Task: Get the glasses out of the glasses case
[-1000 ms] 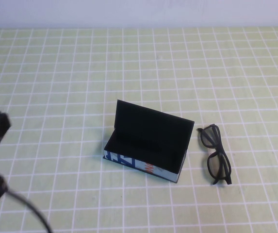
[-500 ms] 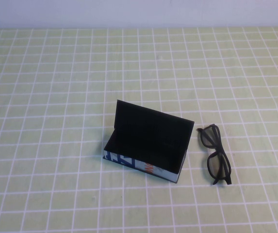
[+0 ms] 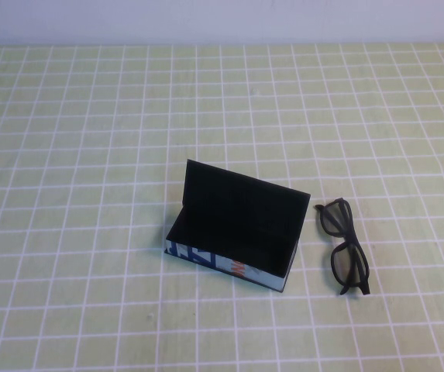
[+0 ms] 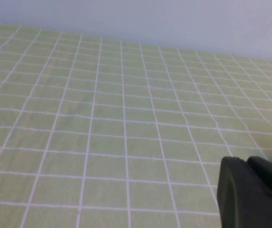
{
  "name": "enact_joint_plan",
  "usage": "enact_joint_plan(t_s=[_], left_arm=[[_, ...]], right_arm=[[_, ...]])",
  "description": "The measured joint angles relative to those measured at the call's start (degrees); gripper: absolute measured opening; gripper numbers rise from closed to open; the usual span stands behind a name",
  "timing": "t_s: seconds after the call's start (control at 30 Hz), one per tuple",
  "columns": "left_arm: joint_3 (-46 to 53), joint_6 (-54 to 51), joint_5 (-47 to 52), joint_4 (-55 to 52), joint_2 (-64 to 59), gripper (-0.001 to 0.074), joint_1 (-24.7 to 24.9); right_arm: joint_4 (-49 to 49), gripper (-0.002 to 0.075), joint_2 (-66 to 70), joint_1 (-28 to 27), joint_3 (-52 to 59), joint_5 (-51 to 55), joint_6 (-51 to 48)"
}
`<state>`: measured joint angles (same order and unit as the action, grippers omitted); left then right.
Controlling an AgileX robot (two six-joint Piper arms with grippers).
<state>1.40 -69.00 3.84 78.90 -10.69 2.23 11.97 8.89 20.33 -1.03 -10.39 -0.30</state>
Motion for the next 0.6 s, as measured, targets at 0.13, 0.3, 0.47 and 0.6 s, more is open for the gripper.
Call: enact_joint_plan(t_s=[0.13, 0.3, 0.47, 0.6], left_arm=[[0.0, 0.0, 0.35, 0.0, 0.0, -0.0004, 0.0], [0.0, 0.0, 0.35, 0.0, 0.0, -0.0004, 0.0], [0.0, 0.0, 0.35, 0.0, 0.0, -0.0004, 0.0], [0.0, 0.0, 0.44, 0.0, 0.0, -0.0004, 0.0]], right_arm=[[0.0, -0.0016, 0.0, 0.0, 0.33, 3.29, 0.0], [0.0, -0.0016, 0.0, 0.0, 0.33, 5.48, -0.1], [0.0, -0.0016, 0.0, 0.0, 0.33, 6.0, -0.1], [0.24, -0.0016, 0.0, -3.83, 0.33, 6.04, -3.06]])
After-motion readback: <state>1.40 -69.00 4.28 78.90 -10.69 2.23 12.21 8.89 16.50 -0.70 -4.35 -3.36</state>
